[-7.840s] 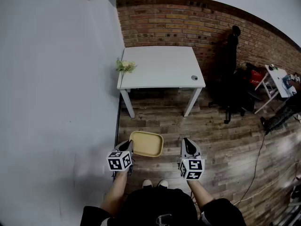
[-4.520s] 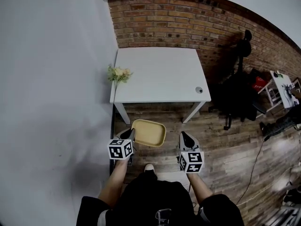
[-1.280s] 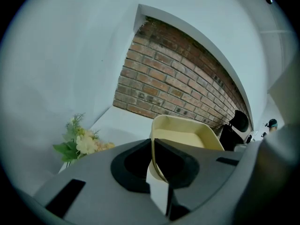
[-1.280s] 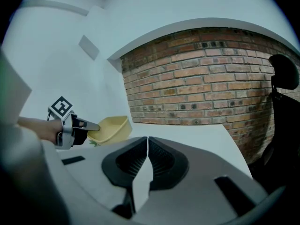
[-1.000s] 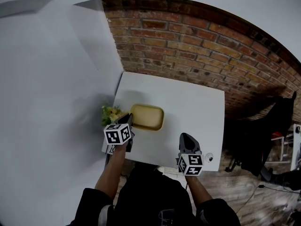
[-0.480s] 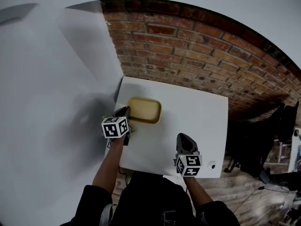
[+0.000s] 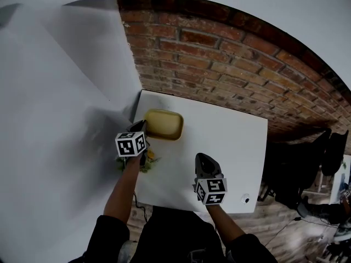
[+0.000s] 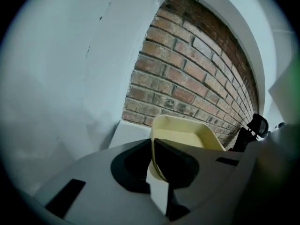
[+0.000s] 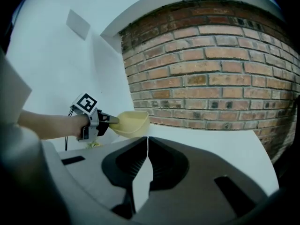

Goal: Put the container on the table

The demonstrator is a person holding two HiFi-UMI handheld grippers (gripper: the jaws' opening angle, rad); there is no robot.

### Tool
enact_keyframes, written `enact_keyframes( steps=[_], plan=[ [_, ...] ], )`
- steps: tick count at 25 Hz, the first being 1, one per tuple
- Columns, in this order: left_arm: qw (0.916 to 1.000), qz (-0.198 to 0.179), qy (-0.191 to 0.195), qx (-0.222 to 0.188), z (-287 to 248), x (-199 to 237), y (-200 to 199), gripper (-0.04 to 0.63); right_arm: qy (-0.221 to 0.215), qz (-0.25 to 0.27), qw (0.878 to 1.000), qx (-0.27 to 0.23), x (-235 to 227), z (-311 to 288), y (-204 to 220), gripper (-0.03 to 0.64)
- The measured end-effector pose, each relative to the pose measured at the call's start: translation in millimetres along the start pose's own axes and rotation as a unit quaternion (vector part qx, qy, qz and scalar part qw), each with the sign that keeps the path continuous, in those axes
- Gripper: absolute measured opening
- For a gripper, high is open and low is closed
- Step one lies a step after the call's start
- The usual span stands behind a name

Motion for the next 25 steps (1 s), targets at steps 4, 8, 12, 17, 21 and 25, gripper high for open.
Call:
enact_keyframes(
  steps=[4, 8, 12, 17, 21, 25],
  plan=[
    [0.9999, 0.012, -0.011, 0.003, -16.2, 23.0, -10.6, 0.028, -0.01, 0.009, 1.0, 0.011, 6.1, -19.5, -8.9, 0.026],
    [0.9997, 0.016, -0.017, 0.006, -34.3, 40.7, -24.5, 0.028, -0.014, 0.018, 0.999, 0.023, 7.0, -32.4, -10.9, 0.026],
    [0.9995, 0.01, -0.027, 0.012, -49.0, 52.9, -35.5, 0.028, -0.012, 0.018, 0.999, 0.031, 4.6, -40.4, -13.1, 0.026],
    [0.9988, 0.01, -0.034, 0.033, -68.5, 65.4, -31.6, 0.028, -0.007, 0.014, 0.999, 0.04, 1.5, -45.8, -9.4, 0.026],
    [0.9982, 0.008, -0.039, 0.045, -79.0, 71.5, -28.1, 0.028, -0.004, 0.01, 0.999, 0.045, -1.6, -48.7, -6.6, 0.026],
    [0.9973, -0.002, -0.044, 0.058, -89.6, 75.2, -24.1, 0.028, -0.002, 0.006, 0.999, 0.051, -2.8, -50.9, -4.3, 0.026]
  ],
)
Point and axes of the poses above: the fingertips, and each gripper's own axes: z backward along the fingers, x to its left, y out of its underside, the point moved 7 cm from there along z, backward along the fingers, and after that the axes turned 12 degrees about x, right-handed, at the moved point
